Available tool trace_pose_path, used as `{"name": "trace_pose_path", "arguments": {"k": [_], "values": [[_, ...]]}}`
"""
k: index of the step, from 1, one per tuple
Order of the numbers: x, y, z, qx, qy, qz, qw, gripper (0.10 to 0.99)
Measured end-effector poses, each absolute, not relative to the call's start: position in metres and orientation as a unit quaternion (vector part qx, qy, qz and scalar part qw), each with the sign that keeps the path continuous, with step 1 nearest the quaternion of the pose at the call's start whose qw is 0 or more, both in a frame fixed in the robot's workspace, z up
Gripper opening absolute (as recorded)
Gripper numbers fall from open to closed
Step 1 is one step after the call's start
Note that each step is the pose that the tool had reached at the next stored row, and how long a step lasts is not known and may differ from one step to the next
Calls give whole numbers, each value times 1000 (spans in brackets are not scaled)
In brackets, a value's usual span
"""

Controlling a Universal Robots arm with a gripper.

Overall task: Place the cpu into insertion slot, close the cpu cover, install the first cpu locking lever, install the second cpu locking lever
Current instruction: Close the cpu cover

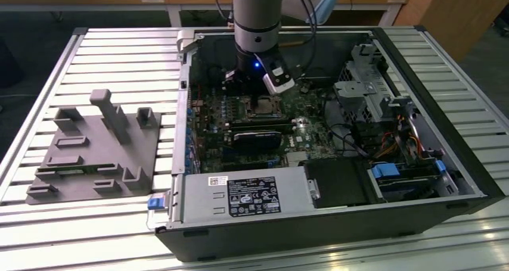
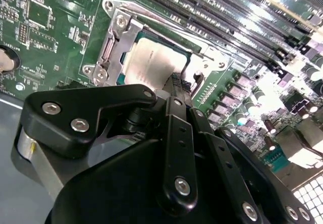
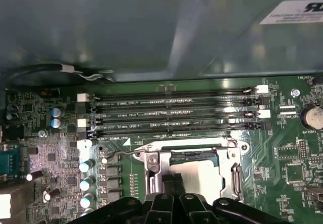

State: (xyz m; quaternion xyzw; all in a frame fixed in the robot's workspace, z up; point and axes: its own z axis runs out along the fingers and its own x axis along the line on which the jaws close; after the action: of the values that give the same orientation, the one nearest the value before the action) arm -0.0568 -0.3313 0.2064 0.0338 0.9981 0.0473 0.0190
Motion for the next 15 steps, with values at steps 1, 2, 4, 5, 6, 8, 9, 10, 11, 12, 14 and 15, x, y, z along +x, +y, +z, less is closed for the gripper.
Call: {"name": "trace_pose_path", "arguments": {"k": [1, 2, 4, 5, 6, 8, 9, 10, 11, 12, 14, 15], "values": [[-57, -332, 206, 34, 998, 50, 19, 106], [-57, -332, 206, 34, 998, 53, 19, 106], [-58, -333, 205, 34, 998, 55, 19, 106], [-58, -333, 205, 34, 998, 55, 19, 106], [-59, -333, 205, 34, 998, 56, 19, 106], [-60, -333, 205, 34, 997, 63, 18, 106], [-60, -333, 204, 34, 997, 66, 18, 106], [-61, -334, 204, 34, 997, 68, 18, 106], [-61, -334, 204, 34, 997, 70, 18, 106], [-62, -334, 204, 34, 997, 71, 18, 106], [-63, -335, 203, 34, 997, 72, 18, 106], [-63, -335, 203, 34, 997, 72, 18, 106]]}}
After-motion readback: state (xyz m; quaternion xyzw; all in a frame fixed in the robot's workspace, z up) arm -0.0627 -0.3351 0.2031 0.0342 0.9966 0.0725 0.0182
